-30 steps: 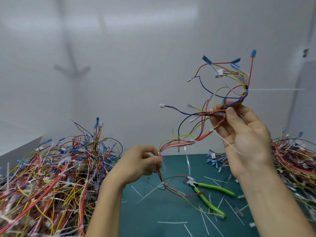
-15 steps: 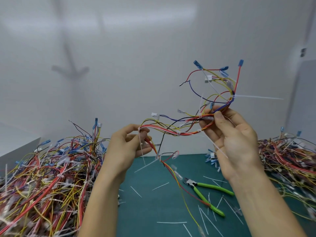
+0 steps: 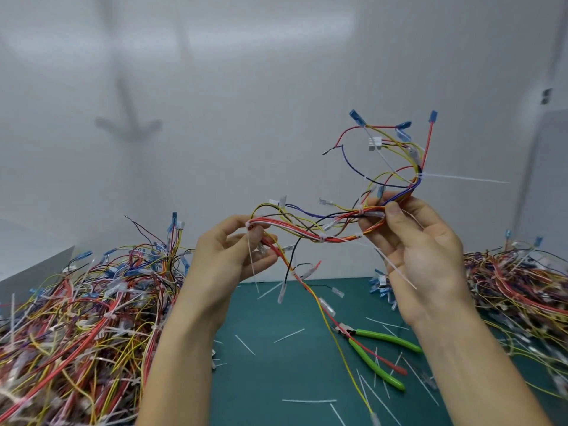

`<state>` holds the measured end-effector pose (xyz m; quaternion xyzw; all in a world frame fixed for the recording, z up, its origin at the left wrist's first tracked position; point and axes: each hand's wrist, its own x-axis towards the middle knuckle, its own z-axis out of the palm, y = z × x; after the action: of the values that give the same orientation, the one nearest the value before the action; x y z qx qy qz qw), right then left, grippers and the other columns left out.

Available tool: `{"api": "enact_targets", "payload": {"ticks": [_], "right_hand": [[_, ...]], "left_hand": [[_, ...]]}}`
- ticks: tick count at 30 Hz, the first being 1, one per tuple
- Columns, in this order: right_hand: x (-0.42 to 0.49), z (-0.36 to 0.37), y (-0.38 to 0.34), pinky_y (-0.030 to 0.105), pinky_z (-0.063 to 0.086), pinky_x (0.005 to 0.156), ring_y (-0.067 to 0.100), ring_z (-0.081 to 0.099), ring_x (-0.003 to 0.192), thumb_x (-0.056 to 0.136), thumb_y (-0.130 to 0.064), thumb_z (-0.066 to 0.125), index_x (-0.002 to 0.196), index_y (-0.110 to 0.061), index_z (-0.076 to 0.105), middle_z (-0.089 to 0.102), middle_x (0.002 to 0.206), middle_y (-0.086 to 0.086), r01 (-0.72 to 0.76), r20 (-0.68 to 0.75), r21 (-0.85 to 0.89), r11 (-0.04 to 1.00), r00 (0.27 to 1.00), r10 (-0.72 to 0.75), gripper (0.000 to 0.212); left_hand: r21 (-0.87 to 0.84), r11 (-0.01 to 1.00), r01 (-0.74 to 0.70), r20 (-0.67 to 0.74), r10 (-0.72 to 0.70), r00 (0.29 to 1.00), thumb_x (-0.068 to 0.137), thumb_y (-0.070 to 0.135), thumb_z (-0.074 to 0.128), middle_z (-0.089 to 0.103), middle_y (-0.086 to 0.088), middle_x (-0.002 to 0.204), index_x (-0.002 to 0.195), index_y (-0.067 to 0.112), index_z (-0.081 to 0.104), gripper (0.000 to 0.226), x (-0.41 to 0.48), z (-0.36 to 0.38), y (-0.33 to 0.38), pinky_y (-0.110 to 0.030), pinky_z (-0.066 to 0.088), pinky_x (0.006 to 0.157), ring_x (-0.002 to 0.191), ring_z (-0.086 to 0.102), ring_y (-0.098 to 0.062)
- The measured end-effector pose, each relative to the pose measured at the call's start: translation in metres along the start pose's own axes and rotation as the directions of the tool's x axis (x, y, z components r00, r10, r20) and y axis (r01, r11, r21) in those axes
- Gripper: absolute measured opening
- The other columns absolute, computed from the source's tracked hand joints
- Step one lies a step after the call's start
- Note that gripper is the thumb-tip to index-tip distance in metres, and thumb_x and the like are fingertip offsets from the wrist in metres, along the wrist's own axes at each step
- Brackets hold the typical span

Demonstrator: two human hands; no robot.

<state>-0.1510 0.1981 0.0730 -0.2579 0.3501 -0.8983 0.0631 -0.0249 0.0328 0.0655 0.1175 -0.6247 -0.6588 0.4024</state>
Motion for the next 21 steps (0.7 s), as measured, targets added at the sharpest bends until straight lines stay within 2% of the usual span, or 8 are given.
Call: {"api": "enact_targets", "payload": {"ticks": [3,5,8,11,14,16,18,21], "right_hand": [[0.0,-0.001,-0.001,0.024,0.059,0.071,0.014,0.073,0.078,0.098,-0.003,0.054,0.097,-0.011,0.069,0.077,0.084,0.002,0.031,-0.009,-0.022,0.999,0.999,-0.031,0.017],[0.0,-0.001,-0.001,0.024,0.059,0.071,0.013,0.073,0.077,0.098,-0.002,0.055,0.096,-0.012,0.069,0.077,0.083,0.001,0.07,-0.003,-0.07,0.995,0.997,-0.071,0.018],[-0.001,-0.002,0.003,0.023,0.058,0.071,0.012,0.073,0.078,0.097,0.0,0.055,0.094,-0.014,0.07,0.077,0.082,-0.002,0.13,0.034,-0.163,0.978,0.991,-0.126,0.021],[-0.003,0.0,0.009,0.022,0.058,0.07,0.012,0.073,0.078,0.097,0.0,0.056,0.094,-0.016,0.071,0.077,0.083,-0.002,0.154,0.093,-0.24,0.958,0.986,-0.135,0.022],[-0.007,0.003,0.016,0.021,0.058,0.07,0.012,0.073,0.077,0.097,0.002,0.055,0.093,-0.017,0.071,0.077,0.083,0.0,0.156,0.165,-0.287,0.945,0.98,-0.111,0.025],[-0.01,0.005,0.021,0.021,0.058,0.069,0.012,0.073,0.076,0.097,0.004,0.055,0.092,-0.018,0.071,0.077,0.082,0.0,0.16,0.209,-0.327,0.931,0.973,-0.094,0.027],[-0.012,0.007,0.027,0.02,0.057,0.069,0.012,0.073,0.076,0.097,0.004,0.055,0.092,-0.018,0.072,0.077,0.083,0.0,0.167,0.251,-0.365,0.916,0.965,-0.076,0.029],[-0.018,0.012,0.035,0.022,0.058,0.071,0.012,0.073,0.075,0.096,0.004,0.055,0.092,-0.018,0.073,0.076,0.083,0.001,0.192,0.301,-0.405,0.894,0.951,-0.068,0.028]], "left_hand": [[0.318,0.948,-0.007,-0.024,0.015,1.0,0.092,0.007,0.064,0.076,-0.007,0.09,0.096,0.021,0.076,0.019,0.004,-0.007,-0.014,-0.029,0.061,0.075,0.077,0.07,-0.013],[0.607,0.795,0.001,0.035,-0.027,0.999,0.09,0.001,0.063,0.074,-0.002,0.107,0.111,0.027,0.073,0.035,0.006,-0.011,-0.021,-0.033,0.055,0.092,0.095,0.067,-0.008],[0.752,0.657,0.06,0.07,-0.17,0.983,0.084,-0.016,0.039,0.058,-0.007,0.138,0.134,0.024,0.058,0.068,0.007,-0.01,-0.026,-0.033,0.041,0.107,0.126,0.055,-0.018],[0.725,0.689,-0.015,-0.002,0.024,1.0,0.087,-0.008,0.04,0.065,-0.001,0.126,0.125,0.022,0.064,0.054,0.005,0.0,-0.015,-0.028,0.041,0.102,0.119,0.058,-0.014],[0.613,0.769,-0.18,-0.118,0.314,0.942,0.085,-0.006,0.045,0.069,0.007,0.106,0.104,0.025,0.068,0.043,-0.002,0.015,0.003,-0.026,0.047,0.092,0.1,0.062,-0.004],[0.65,0.697,-0.302,-0.167,0.52,0.838,0.081,-0.006,0.045,0.061,0.006,0.108,0.1,0.025,0.066,0.042,-0.01,0.023,0.015,-0.02,0.043,0.087,0.103,0.057,-0.006],[0.685,0.596,-0.418,-0.117,0.657,0.745,0.078,-0.001,0.045,0.056,0.008,0.107,0.098,0.022,0.065,0.037,-0.018,0.029,0.025,-0.012,0.039,0.083,0.102,0.053,-0.005],[0.646,0.571,-0.506,0.022,0.649,0.76,0.085,0.011,0.051,0.067,0.014,0.097,0.093,0.023,0.073,0.026,-0.023,0.039,0.03,-0.007,0.04,0.081,0.095,0.057,0.005]]}}
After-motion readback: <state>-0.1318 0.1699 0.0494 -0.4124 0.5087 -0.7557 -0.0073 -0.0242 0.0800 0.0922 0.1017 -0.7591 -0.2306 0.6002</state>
